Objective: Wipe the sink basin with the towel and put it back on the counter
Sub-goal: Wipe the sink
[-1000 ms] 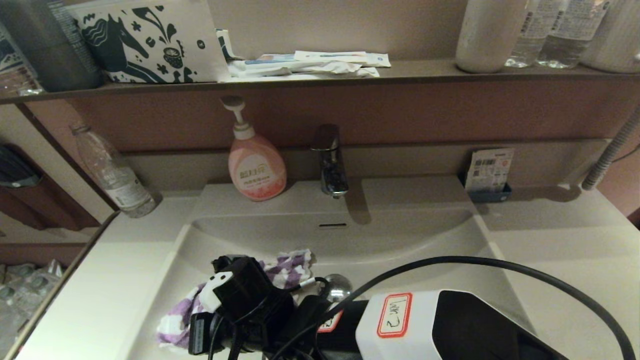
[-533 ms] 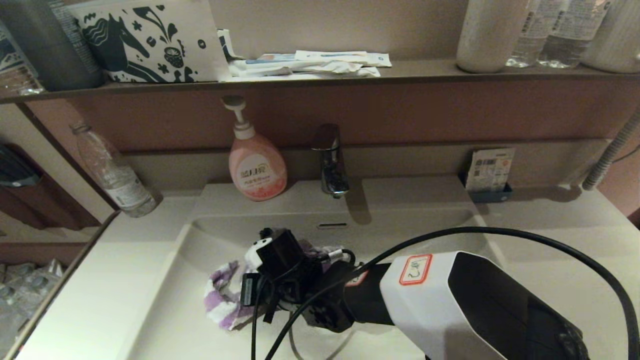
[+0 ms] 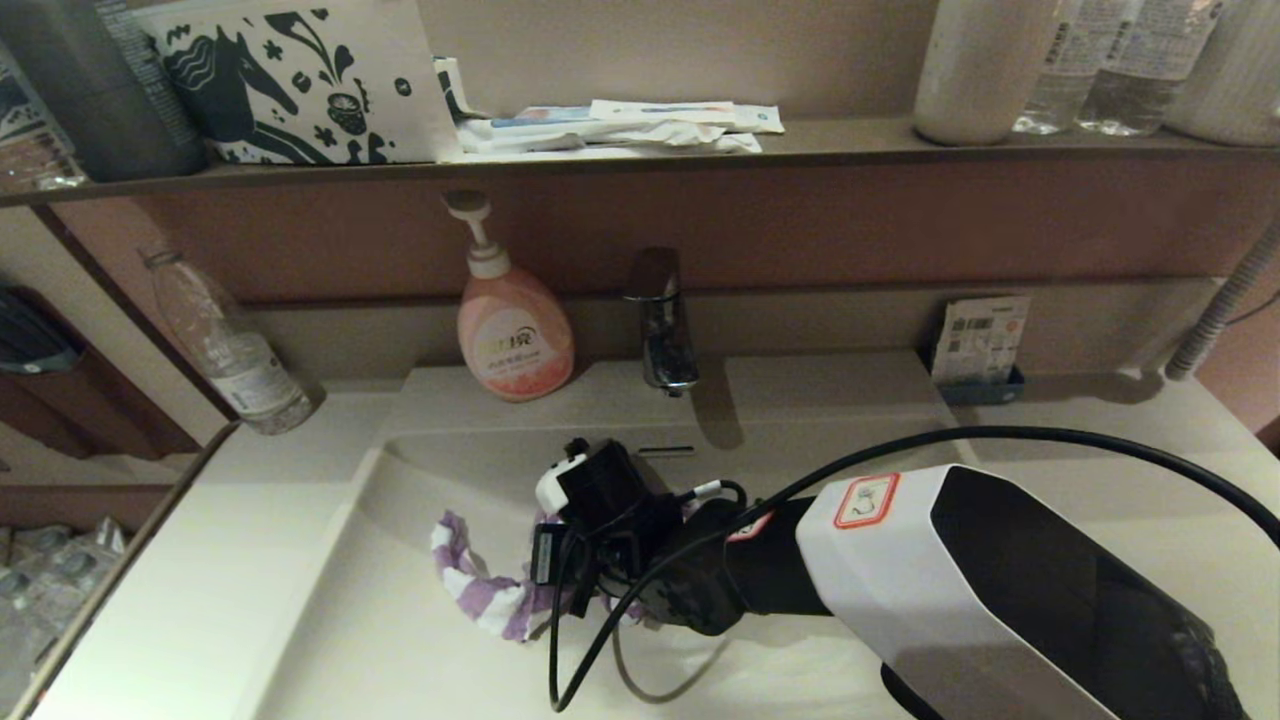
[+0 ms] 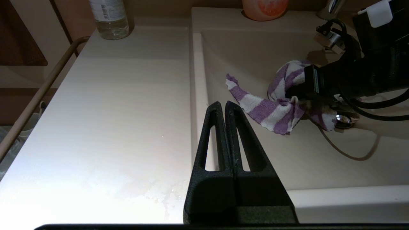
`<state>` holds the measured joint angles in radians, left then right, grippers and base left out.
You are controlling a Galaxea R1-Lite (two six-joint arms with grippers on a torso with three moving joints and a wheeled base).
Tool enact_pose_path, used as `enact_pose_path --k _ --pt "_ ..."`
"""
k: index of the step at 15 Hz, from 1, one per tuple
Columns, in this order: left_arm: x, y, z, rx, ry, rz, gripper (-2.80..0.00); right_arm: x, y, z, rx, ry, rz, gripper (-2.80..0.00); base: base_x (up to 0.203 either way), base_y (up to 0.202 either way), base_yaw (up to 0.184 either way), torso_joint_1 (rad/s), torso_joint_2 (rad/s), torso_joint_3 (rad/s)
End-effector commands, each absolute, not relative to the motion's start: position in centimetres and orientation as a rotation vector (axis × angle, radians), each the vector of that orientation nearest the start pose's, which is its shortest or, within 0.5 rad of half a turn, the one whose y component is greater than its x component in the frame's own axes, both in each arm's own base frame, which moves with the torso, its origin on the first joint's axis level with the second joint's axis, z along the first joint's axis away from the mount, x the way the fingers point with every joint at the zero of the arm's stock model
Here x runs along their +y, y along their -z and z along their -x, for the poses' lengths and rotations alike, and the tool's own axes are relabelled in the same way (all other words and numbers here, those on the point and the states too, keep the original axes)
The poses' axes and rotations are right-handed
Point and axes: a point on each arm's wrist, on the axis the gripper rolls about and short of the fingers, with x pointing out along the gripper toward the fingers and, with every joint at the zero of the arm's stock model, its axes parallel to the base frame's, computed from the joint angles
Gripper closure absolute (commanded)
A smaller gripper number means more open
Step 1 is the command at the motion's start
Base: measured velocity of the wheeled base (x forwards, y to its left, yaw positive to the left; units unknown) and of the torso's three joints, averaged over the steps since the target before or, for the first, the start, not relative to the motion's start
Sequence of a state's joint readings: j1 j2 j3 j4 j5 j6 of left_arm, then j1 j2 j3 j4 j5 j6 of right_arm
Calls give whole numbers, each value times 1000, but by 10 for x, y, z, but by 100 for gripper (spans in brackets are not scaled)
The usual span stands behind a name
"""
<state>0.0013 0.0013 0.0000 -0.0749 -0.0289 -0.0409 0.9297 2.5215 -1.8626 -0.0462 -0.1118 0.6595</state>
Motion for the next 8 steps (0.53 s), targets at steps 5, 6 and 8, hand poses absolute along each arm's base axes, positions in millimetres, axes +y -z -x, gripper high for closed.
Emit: enact_pose_path --k 5,6,8 --pt "-1 -83 23 -73 29 40 0 458 -101 -236 805 -921 -312 0 0 0 0 0 0 0" --pt "-1 -83 23 -74 29 40 0 463 -106 -230 803 -955 -317 0 0 0 0 0 0 0" --pt "-1 -83 23 -75 29 40 0 471 -107 -220 818 -1021 -319 0 0 0 0 0 0 0"
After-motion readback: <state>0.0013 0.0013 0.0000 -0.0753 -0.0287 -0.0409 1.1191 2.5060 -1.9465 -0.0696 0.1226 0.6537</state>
